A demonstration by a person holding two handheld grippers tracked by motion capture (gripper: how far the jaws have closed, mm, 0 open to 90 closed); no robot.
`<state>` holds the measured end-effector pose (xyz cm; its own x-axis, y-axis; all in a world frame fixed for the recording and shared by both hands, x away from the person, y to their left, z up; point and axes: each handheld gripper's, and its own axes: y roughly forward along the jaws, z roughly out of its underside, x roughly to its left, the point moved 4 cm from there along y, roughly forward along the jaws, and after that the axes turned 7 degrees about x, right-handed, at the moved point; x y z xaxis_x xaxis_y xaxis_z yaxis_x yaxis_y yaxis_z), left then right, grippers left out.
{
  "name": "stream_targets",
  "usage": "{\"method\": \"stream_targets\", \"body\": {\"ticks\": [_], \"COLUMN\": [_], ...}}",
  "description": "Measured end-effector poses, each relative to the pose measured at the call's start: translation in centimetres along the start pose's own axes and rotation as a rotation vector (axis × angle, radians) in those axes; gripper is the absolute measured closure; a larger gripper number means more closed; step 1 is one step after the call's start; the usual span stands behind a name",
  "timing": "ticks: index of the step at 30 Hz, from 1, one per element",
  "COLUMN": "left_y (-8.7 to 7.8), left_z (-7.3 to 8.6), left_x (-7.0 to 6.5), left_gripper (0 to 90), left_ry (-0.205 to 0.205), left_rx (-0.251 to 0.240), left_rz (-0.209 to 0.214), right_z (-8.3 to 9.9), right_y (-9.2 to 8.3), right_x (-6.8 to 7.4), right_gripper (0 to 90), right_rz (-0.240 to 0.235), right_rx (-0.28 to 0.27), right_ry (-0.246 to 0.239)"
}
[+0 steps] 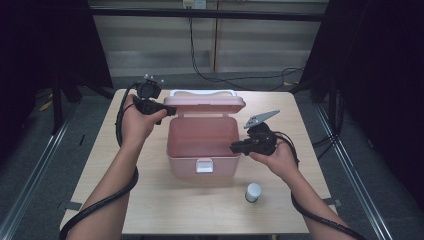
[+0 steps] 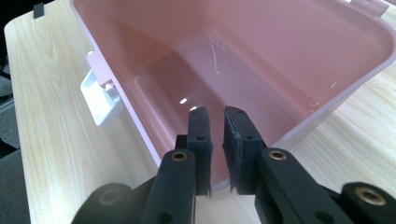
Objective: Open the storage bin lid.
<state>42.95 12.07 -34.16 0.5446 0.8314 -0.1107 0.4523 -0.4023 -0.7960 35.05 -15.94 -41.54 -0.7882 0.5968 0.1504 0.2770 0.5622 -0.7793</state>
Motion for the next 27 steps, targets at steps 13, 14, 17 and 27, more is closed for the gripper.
{"method": "stream_targets", "body": {"ticks": [13, 14, 17, 27], "left_y": [-0.1, -0.1, -0.1, -0.1], "left_z": [-0.5, -0.7, -0.9, -1.7], "left_x": [0.4, 0.4, 0.4, 0.4], "left_gripper": [75.3, 75.5, 76.5, 79.9], "left_ry": [-0.033, -0.037, -0.043, -0.067], "left_rx": [0.011, 0.014, 0.022, 0.052], "left_rz": [-0.036, -0.041, -0.051, -0.085], "right_z": [0.2, 0.3, 0.3, 0.6], "right_y": [0.2, 0.2, 0.1, 0.1], "right_x": [0.4, 0.4, 0.5, 0.8], "right_gripper": [83.7, 84.1, 85.3, 89.7], "right_rz": [-0.011, -0.009, -0.017, -0.039], "right_rx": [0.023, 0.025, 0.025, 0.022], "right_ry": [-0.020, -0.026, -0.027, -0.059]}}
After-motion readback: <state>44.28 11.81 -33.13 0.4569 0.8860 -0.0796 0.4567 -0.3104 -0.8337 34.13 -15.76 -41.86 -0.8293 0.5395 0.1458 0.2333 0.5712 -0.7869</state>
